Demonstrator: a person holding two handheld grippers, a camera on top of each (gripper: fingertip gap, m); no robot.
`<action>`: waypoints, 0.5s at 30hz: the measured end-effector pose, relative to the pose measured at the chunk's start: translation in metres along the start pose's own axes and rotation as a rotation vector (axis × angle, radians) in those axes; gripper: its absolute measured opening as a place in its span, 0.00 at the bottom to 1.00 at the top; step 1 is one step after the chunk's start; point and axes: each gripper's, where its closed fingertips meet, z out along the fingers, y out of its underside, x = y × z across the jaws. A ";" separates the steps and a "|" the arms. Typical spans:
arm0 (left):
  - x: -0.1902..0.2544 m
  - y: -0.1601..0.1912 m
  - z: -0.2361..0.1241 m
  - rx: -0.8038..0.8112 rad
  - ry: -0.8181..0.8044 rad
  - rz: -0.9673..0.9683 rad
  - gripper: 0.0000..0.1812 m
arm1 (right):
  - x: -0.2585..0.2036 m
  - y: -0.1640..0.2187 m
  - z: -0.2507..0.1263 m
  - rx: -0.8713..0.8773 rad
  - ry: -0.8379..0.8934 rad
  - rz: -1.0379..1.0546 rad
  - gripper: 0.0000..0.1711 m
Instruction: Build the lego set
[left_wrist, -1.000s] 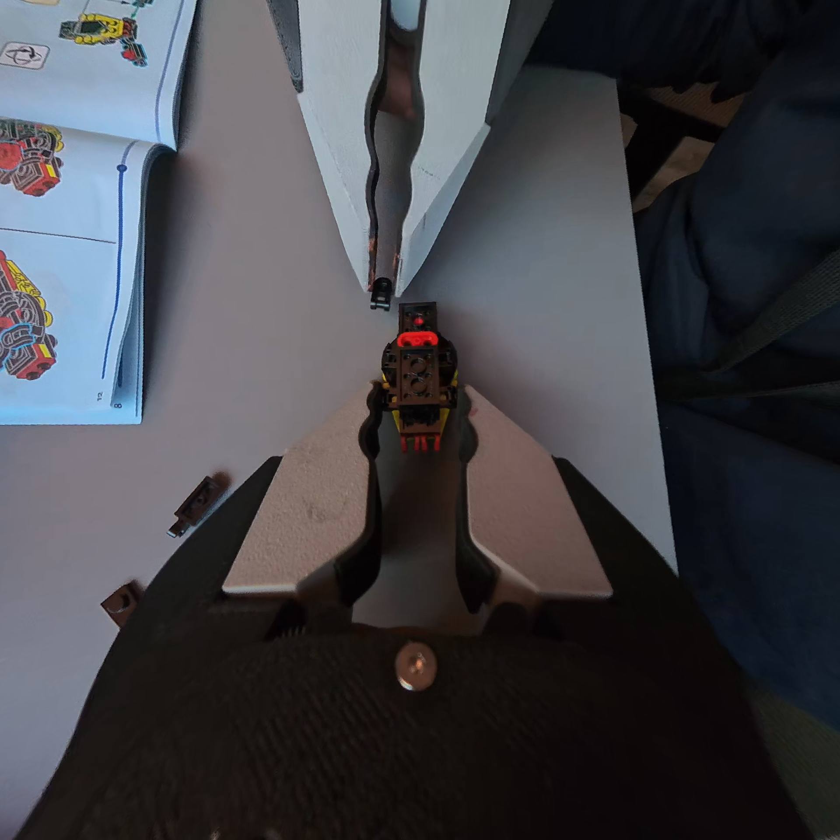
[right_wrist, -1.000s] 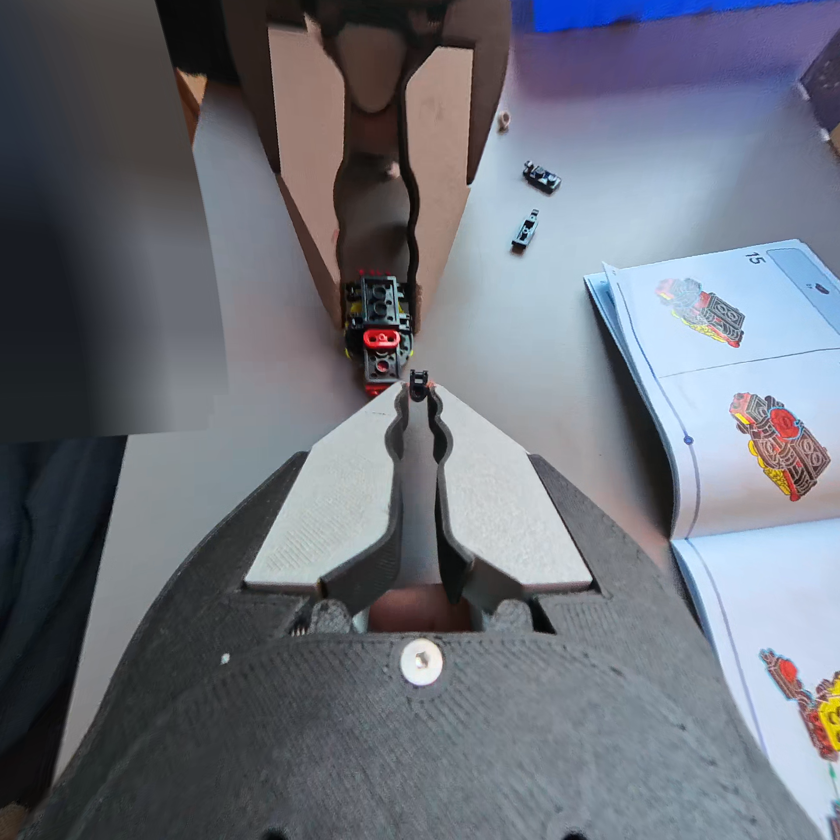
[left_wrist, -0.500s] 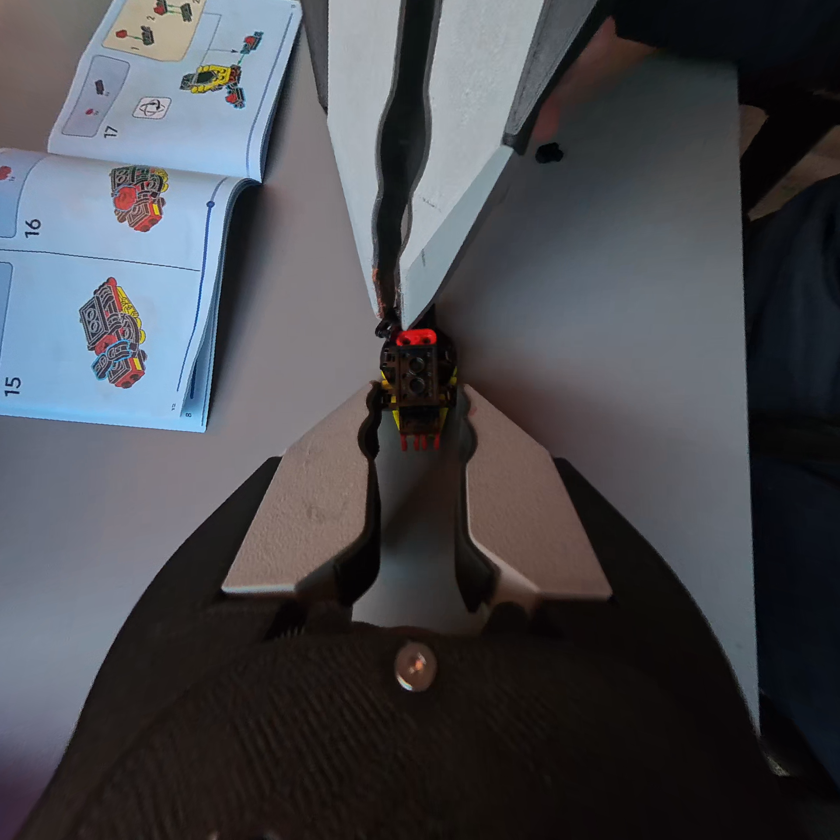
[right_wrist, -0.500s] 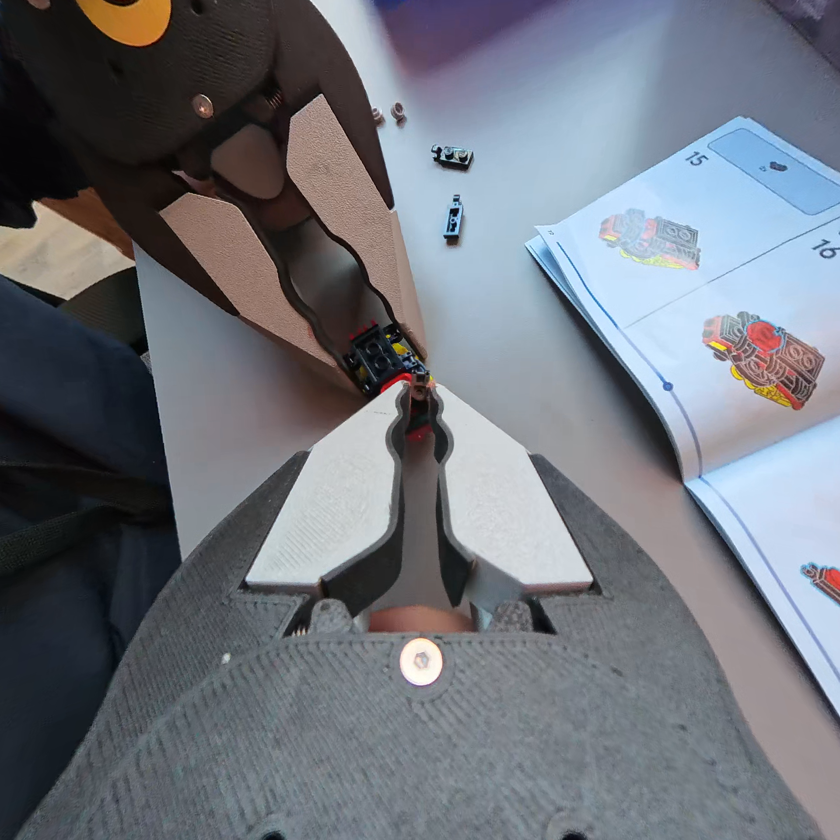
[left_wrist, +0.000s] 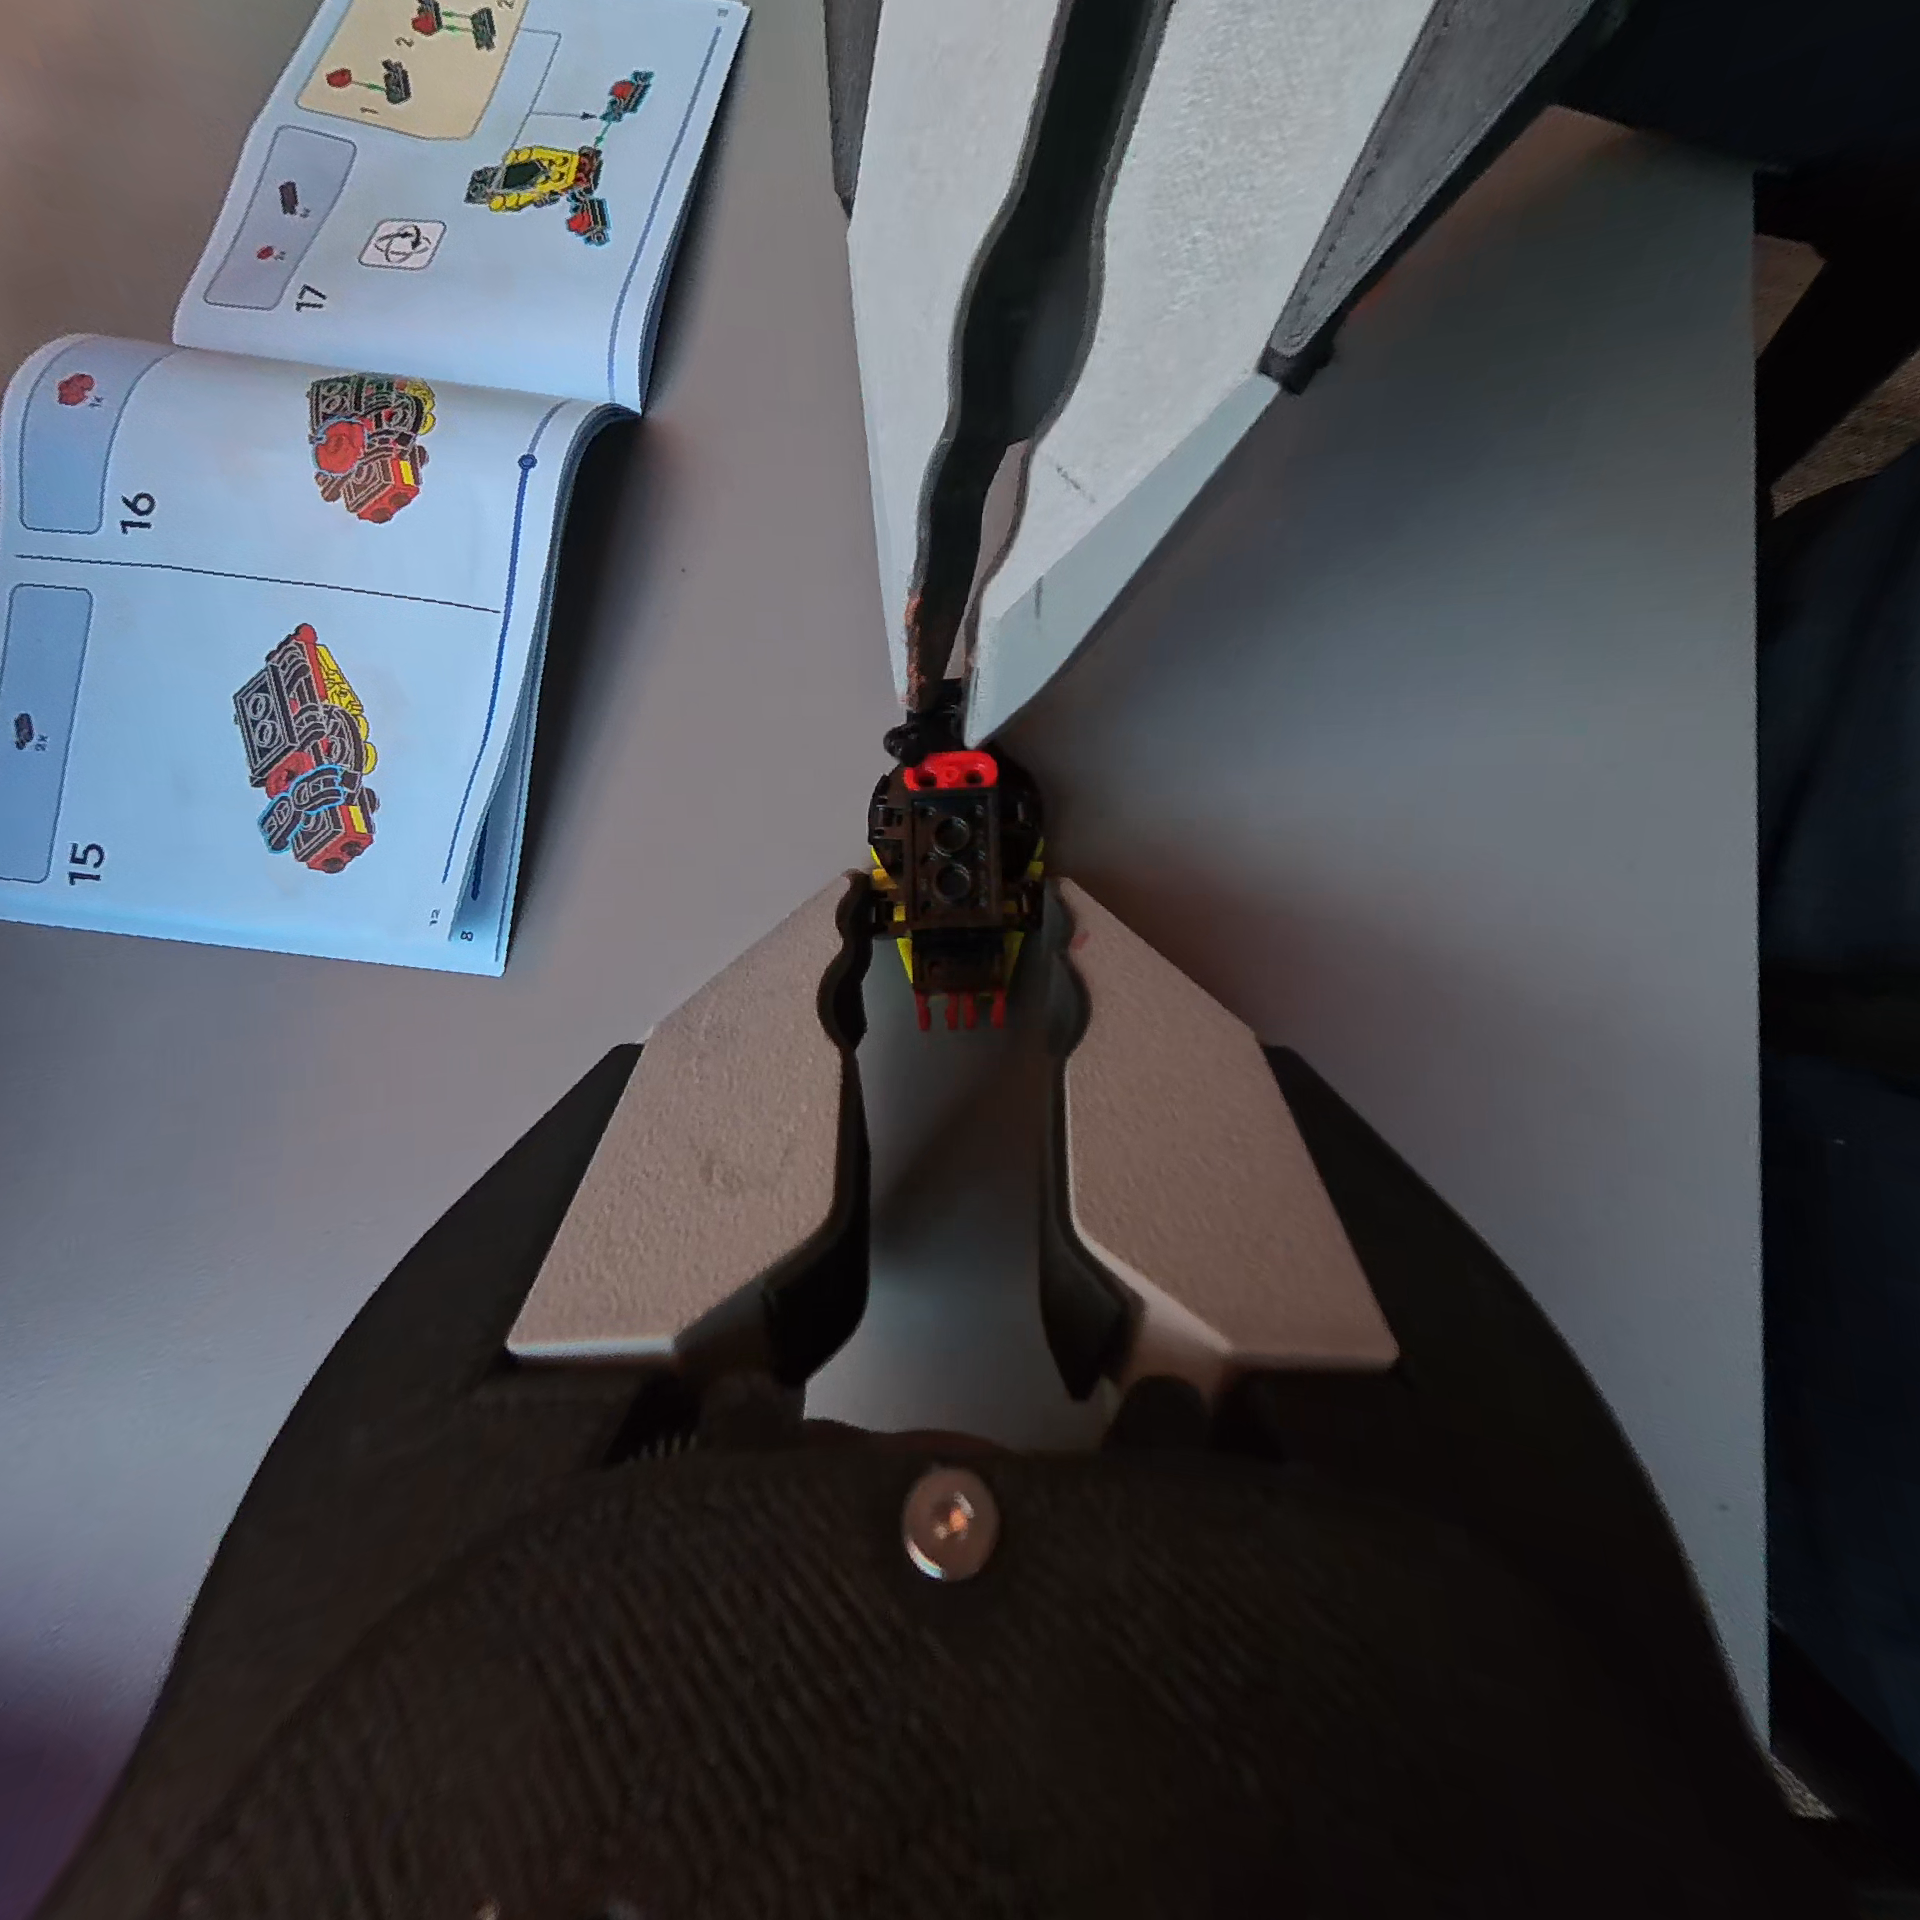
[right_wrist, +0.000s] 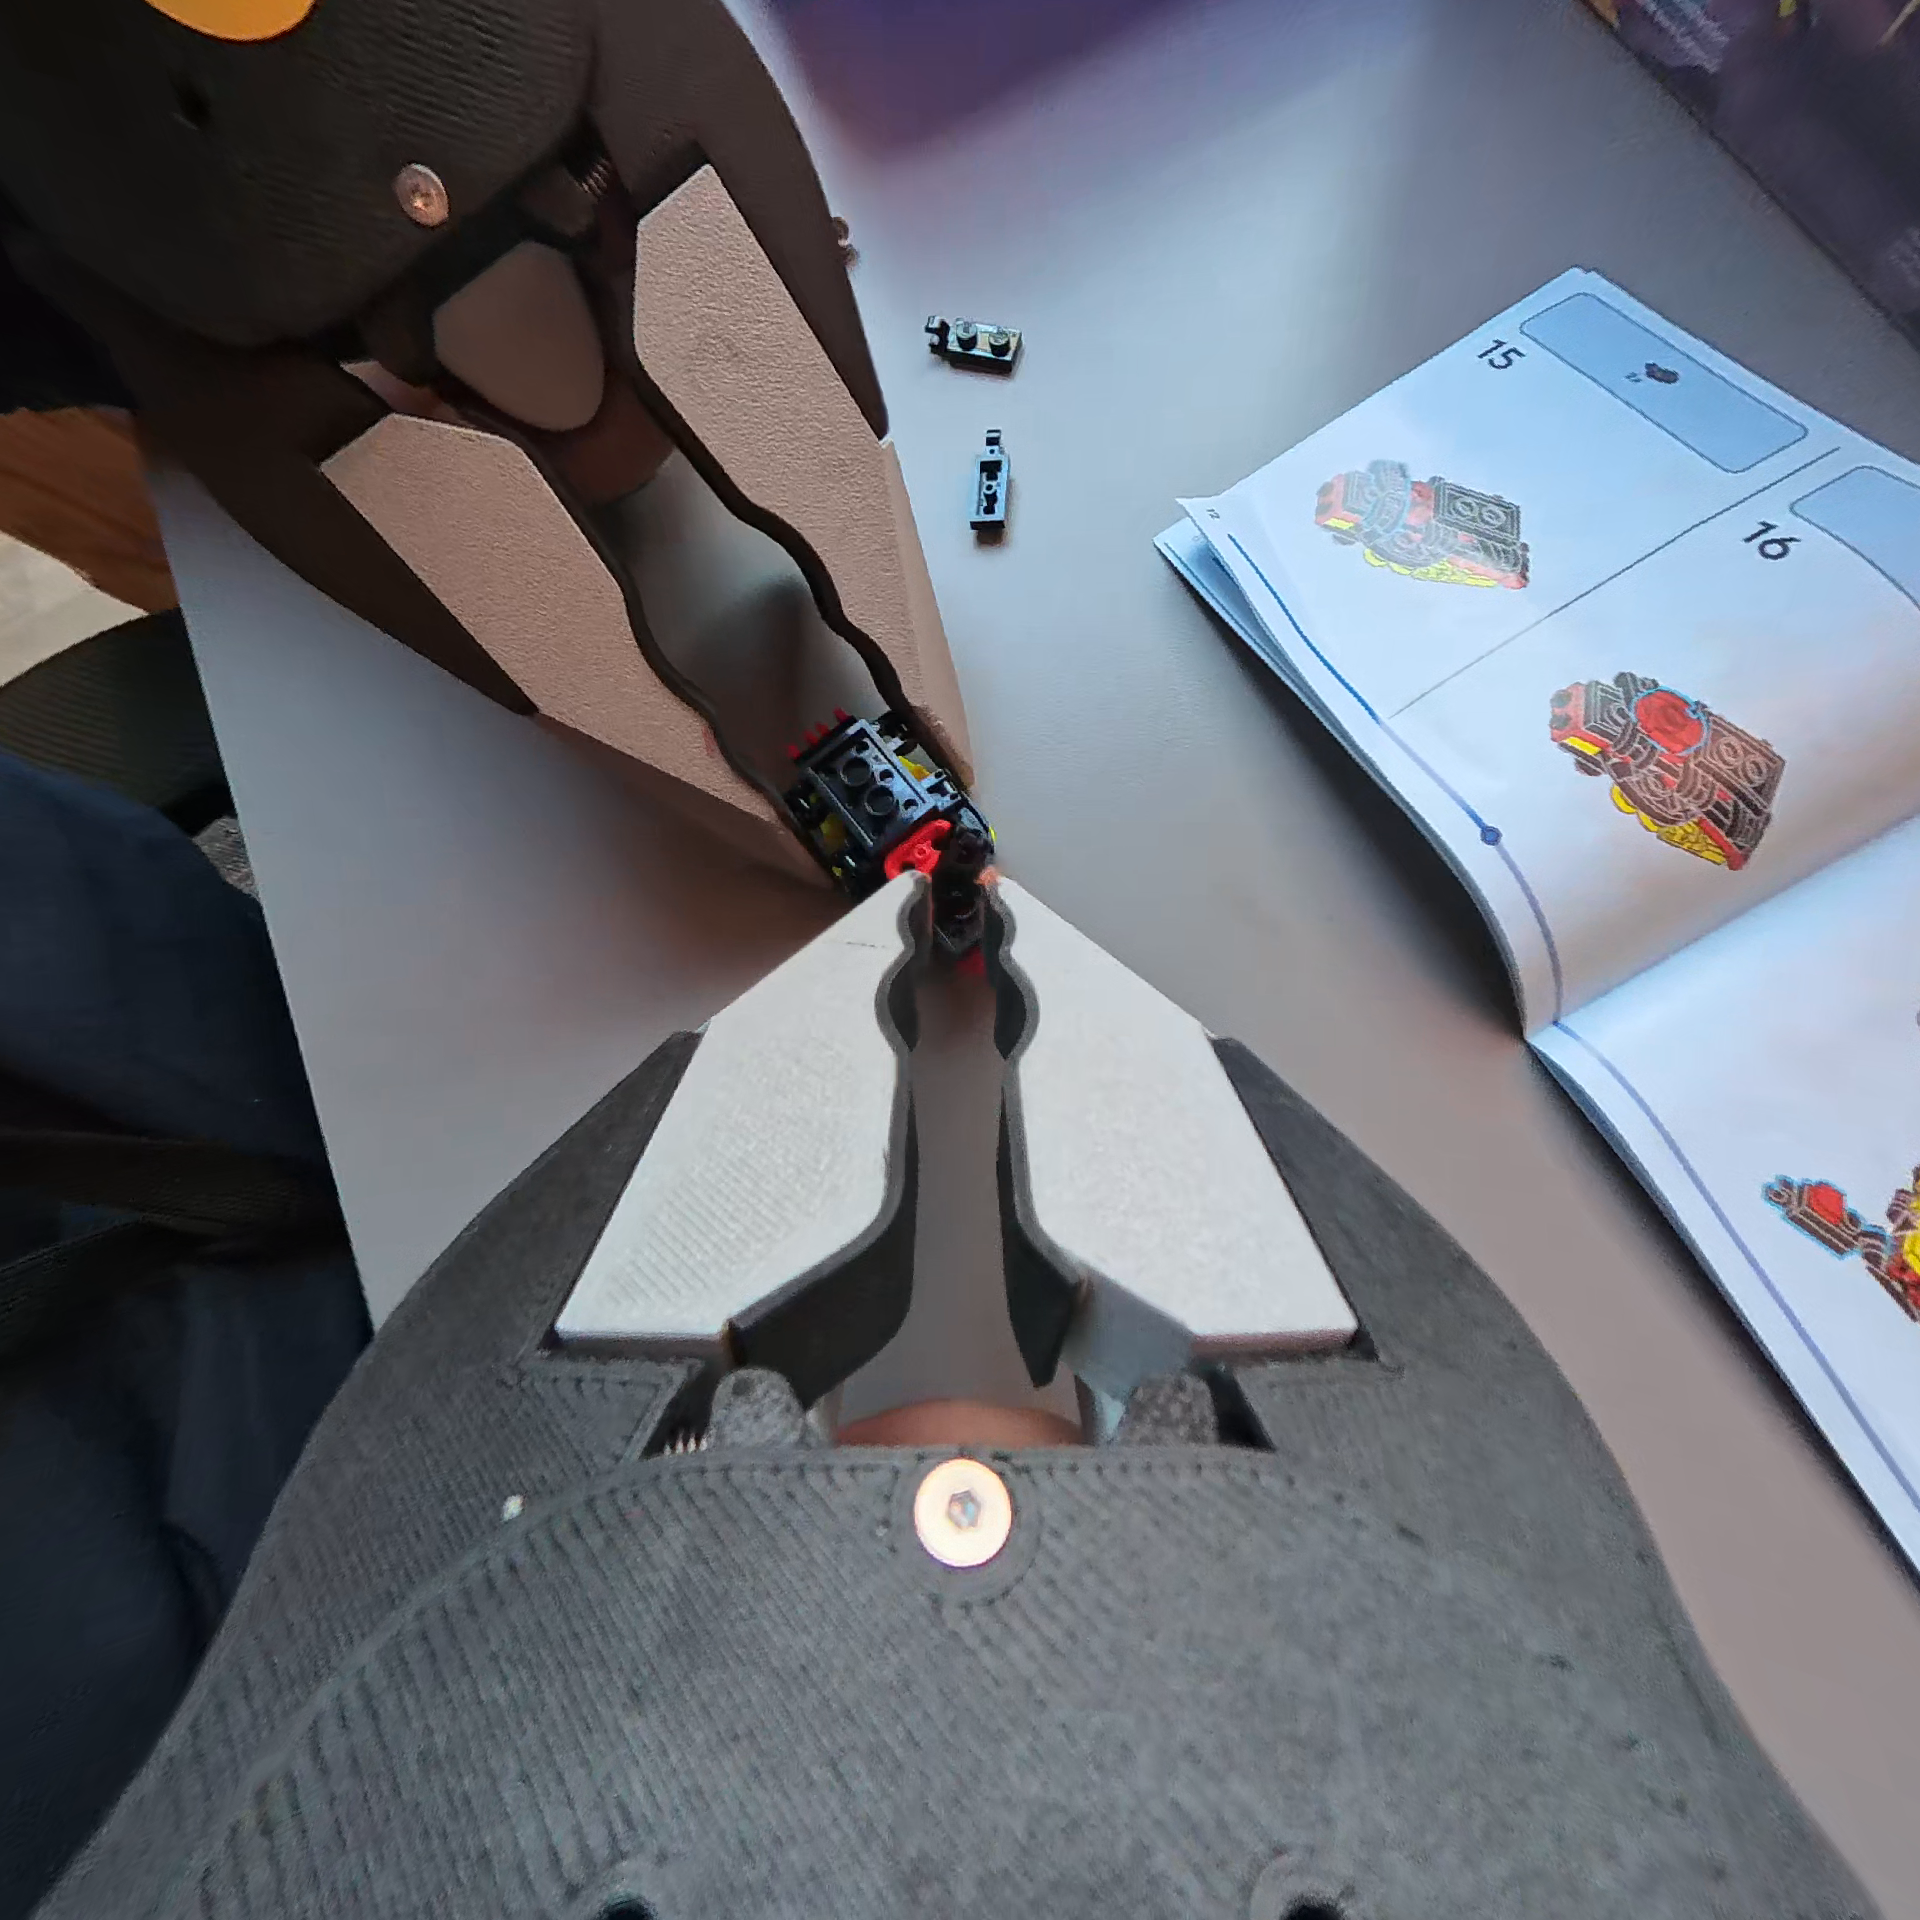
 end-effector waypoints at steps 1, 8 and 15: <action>0.000 0.000 0.000 0.000 0.001 0.001 0.16 | 0.001 0.001 0.000 -0.002 0.007 -0.009 0.03; 0.001 0.001 -0.001 -0.001 0.010 0.011 0.17 | -0.001 0.005 -0.004 -0.014 0.041 -0.149 0.01; 0.003 0.001 -0.001 -0.002 0.019 0.027 0.17 | -0.006 -0.003 -0.014 0.080 -0.036 -0.359 0.08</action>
